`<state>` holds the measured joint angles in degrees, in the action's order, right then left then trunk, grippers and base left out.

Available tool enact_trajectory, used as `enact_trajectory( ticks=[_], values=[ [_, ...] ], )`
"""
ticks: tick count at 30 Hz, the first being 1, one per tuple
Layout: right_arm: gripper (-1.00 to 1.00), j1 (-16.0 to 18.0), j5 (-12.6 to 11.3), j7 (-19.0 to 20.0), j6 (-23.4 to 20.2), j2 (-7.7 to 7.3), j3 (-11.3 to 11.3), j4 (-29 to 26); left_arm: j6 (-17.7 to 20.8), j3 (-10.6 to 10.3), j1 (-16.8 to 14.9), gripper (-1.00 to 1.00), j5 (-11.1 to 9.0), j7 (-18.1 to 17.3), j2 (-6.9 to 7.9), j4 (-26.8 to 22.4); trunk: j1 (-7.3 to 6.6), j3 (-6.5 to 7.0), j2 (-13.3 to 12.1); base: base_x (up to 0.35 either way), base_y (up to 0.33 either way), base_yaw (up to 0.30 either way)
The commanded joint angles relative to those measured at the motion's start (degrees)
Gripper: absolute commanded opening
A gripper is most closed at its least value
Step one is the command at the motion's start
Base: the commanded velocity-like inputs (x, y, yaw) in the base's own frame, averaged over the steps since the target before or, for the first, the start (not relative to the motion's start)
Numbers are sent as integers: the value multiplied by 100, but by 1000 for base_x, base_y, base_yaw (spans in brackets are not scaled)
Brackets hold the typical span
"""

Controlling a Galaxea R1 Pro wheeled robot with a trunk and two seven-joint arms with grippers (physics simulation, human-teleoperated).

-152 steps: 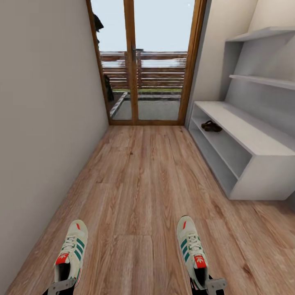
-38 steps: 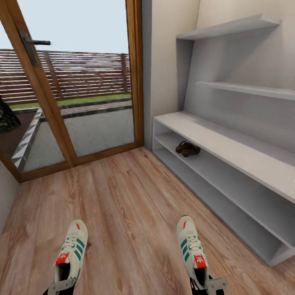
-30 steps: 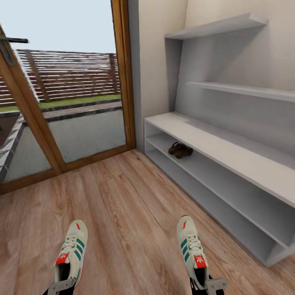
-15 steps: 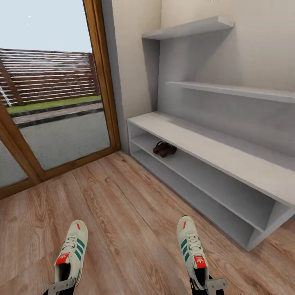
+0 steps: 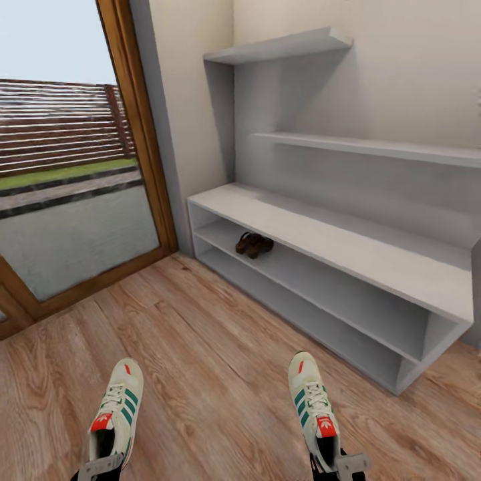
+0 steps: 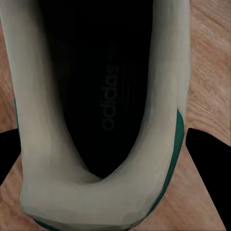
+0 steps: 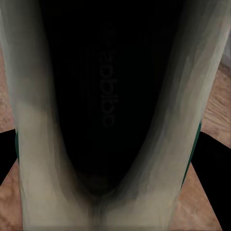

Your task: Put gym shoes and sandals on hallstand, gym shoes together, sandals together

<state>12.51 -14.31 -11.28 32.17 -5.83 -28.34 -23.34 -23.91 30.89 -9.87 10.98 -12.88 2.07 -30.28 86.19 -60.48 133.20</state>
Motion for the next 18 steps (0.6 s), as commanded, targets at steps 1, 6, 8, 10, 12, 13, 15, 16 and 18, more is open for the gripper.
enact_trajectory(
  ticks=[1, 6, 8, 10, 12, 13, 15, 16, 18],
  values=[
    [-100, 6, -46, -32, 18, -6, -49, -1, -26, 49, -6, -100, 53, -38, -5, 5, -1, -4, 2, 13, 304, -263],
    [-100, 6, -46, -32, 18, -6, -49, -2, -26, 49, -6, -100, 37, -32, -5, 5, -1, -4, 2, 4, 305, -263],
    [-100, 6, -46, -32, 18, -6, -49, -1, -26, 49, -7, -100, 26, -31, -5, 5, -1, -4, 2, 1, 307, -263],
    [-100, 6, -46, -32, 18, -6, -49, -2, -26, 49, -7, -100, 22, -30, -5, 5, -1, -4, 2, 0, 308, -263],
    [-100, 6, -46, -32, 18, -6, -49, -3, -26, 49, -6, -100, 19, -32, -5, 5, -1, -4, 2, 3, 308, -263],
    [-100, 6, -46, -32, 18, -6, -49, -3, -26, 49, -6, -100, 19, -31, -5, 5, -1, -4, 2, 30, 308, -263],
    [-100, 6, -46, -32, 19, -6, -49, -3, -26, 49, -6, -100, 18, -31, -5, 5, -1, -4, 2, 51, 308, -263],
    [-100, 6, -46, -32, 19, -6, -49, -3, -26, 49, -6, -100, 18, -30, -5, 5, -1, -4, 2, 67, 309, -263],
    [-100, 6, -46, -32, 18, -6, -49, -4, -26, 49, -6, -100, 21, -30, -5, 5, -1, -4, 2, 78, 308, -263]
  ],
)
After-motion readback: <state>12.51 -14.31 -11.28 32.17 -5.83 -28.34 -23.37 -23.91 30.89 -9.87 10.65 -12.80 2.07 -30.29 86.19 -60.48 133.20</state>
